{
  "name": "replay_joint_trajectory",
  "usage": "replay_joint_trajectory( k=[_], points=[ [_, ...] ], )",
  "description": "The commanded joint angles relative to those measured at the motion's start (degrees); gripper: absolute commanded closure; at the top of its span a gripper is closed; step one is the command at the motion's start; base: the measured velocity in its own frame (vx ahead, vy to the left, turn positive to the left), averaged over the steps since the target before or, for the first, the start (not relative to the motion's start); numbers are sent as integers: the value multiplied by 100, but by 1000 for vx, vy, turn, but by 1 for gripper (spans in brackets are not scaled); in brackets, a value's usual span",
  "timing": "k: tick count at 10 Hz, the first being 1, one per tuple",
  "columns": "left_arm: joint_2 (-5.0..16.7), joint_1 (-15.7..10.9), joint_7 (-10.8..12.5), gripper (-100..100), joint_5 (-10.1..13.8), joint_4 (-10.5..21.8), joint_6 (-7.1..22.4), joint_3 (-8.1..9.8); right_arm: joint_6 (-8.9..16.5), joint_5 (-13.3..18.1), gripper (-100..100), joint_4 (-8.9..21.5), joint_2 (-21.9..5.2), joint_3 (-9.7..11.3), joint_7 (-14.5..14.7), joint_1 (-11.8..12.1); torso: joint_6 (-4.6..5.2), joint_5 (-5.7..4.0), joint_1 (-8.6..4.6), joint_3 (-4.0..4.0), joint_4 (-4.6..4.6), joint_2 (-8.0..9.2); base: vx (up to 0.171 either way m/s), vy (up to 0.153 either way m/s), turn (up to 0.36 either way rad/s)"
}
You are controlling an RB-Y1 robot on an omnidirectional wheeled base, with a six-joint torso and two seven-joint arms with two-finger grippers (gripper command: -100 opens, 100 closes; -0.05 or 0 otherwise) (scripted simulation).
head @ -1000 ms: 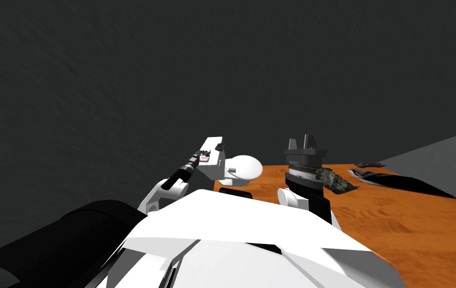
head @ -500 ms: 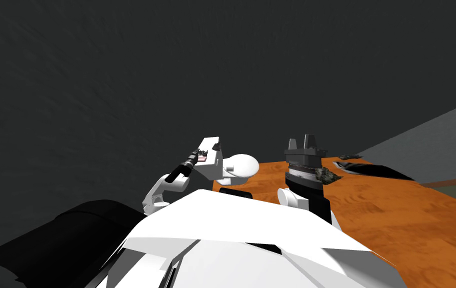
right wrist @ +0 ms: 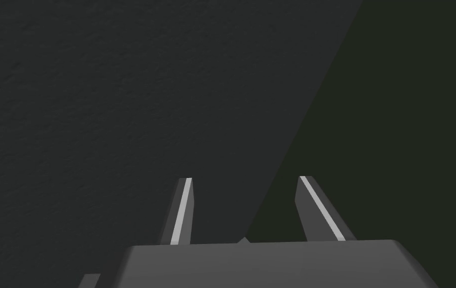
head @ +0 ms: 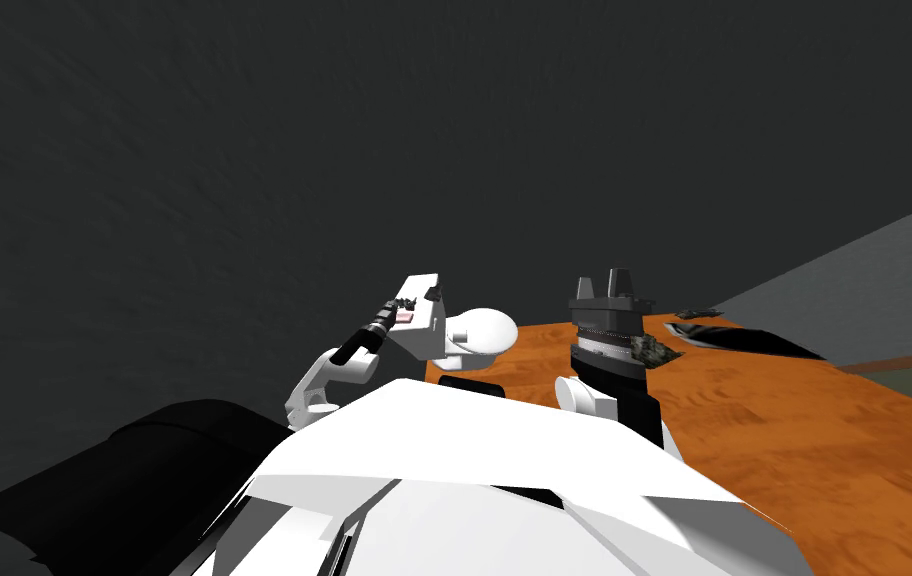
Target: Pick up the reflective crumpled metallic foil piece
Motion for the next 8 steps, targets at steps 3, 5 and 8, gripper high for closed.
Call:
replay_joint_trajectory(
  k=[3, 5, 8],
  points=[
    [-10, 209, -37, 100, -13, -190, -69, -102, 0, 0, 0, 0, 0, 0, 0, 0, 0, -1, 0, 1, 1, 1, 12, 3, 74],
    [-1, 411, -67, 100, -8, -352, -155, -194, 0, 0, 0, 0, 0, 0, 0, 1, -5, -2, 0, -2, 0, -6, 48, 5, 118],
    [21, 542, -82, 100, 8, -481, -181, -250, 0, 0, 0, 0, 0, 0, 0, 1, -5, -3, 1, 0, 2, -2, 31, 6, 77]
  ],
)
